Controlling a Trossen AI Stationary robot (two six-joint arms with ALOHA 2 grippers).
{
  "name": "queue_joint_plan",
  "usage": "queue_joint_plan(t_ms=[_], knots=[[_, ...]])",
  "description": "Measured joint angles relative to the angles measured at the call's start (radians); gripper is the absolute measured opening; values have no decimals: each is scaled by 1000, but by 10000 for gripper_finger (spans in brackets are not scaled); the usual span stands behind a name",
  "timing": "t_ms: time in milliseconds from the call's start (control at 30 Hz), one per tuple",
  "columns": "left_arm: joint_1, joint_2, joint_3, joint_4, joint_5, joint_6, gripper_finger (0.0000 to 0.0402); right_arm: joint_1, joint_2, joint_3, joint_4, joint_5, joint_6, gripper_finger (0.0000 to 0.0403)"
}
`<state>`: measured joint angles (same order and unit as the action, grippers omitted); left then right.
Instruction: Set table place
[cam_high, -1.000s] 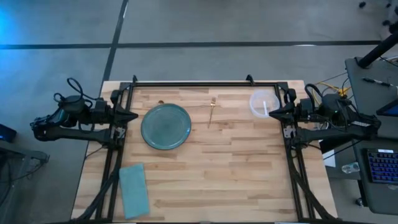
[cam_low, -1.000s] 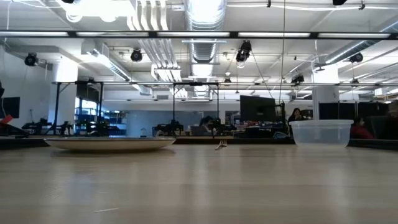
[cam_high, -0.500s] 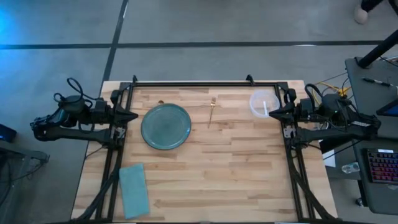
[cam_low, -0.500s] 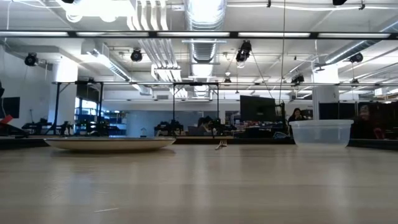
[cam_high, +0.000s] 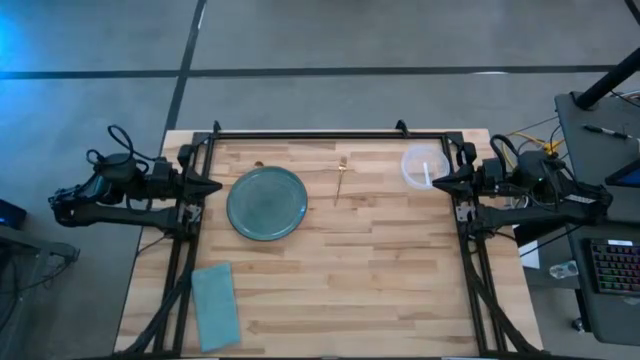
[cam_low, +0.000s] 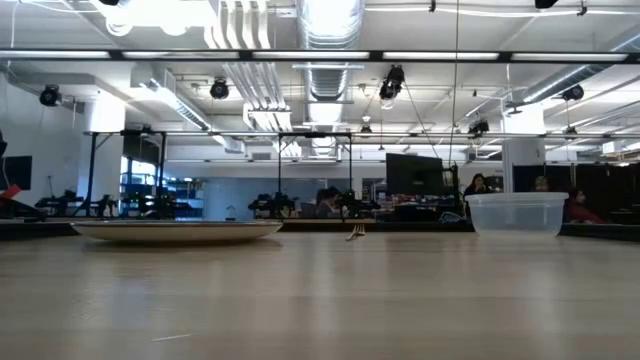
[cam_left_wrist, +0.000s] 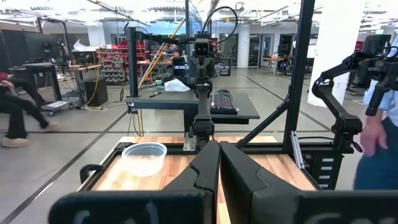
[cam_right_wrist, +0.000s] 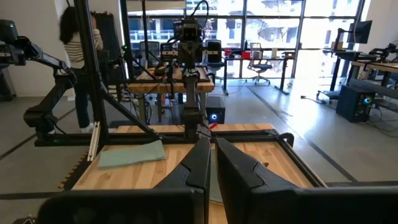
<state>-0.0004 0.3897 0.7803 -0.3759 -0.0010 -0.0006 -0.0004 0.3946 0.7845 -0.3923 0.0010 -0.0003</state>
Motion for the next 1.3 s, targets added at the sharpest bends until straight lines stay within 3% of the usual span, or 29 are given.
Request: queue_joint_plan(t_ms=[500,700,767,1033,1300], knots=[[0,0,0,0,0,0,0,0,0,0,1,0,1,18],[0,0,0,0,0,0,0,0,17,-3,53,33,301,18],[0,0,0,0,0,0,0,0,42,-2,148,119,314,18],[0,0,0,22,-36,42,0,0,226,-8,460,239,171,18],[0,0,0,267,-41,62,0,-37,419,19,462,288,460,18]])
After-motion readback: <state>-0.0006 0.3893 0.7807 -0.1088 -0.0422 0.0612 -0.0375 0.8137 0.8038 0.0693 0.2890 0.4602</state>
